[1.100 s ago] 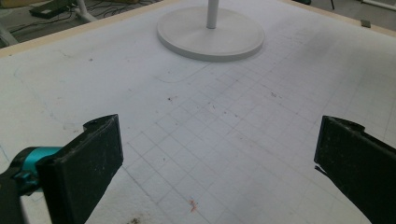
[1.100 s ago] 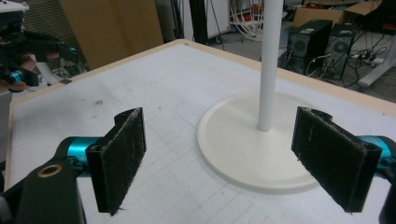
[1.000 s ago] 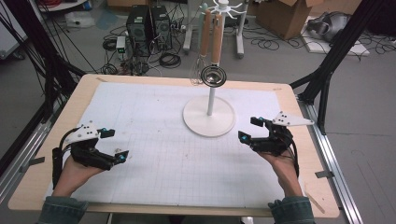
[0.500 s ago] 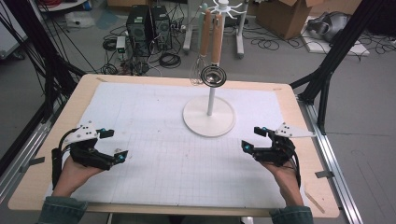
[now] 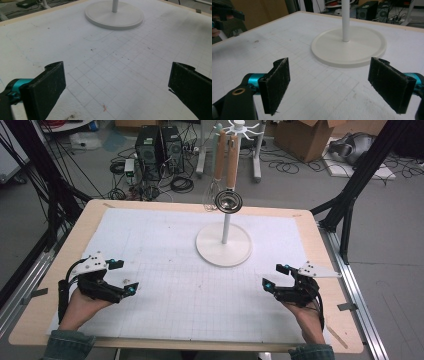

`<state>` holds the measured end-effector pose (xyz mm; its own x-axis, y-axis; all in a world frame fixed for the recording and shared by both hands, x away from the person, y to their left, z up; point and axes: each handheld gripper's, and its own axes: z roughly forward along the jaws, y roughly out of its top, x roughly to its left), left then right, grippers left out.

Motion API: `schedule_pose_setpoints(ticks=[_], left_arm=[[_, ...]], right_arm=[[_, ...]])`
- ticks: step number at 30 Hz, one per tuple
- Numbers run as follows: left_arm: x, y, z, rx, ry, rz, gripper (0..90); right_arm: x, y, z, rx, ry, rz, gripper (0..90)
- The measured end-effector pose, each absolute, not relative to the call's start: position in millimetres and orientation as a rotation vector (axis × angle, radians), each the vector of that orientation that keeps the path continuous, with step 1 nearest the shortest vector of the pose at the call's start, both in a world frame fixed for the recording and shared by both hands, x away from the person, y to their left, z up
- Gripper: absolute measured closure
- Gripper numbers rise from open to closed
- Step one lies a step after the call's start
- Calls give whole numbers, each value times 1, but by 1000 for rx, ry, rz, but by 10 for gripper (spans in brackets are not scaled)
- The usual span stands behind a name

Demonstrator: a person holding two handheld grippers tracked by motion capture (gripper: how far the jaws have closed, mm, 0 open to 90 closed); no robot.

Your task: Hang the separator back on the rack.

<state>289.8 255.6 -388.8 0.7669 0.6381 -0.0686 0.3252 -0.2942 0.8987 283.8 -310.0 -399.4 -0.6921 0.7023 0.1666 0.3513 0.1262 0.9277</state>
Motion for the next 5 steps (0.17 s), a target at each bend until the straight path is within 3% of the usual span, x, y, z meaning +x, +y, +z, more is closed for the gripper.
schedule_pose_setpoints(ticks=[5], left_arm=[[292, 254, -393, 1909, 739, 362, 17]], right_arm=[[277, -313, -407, 1038, 2094, 1585, 170]])
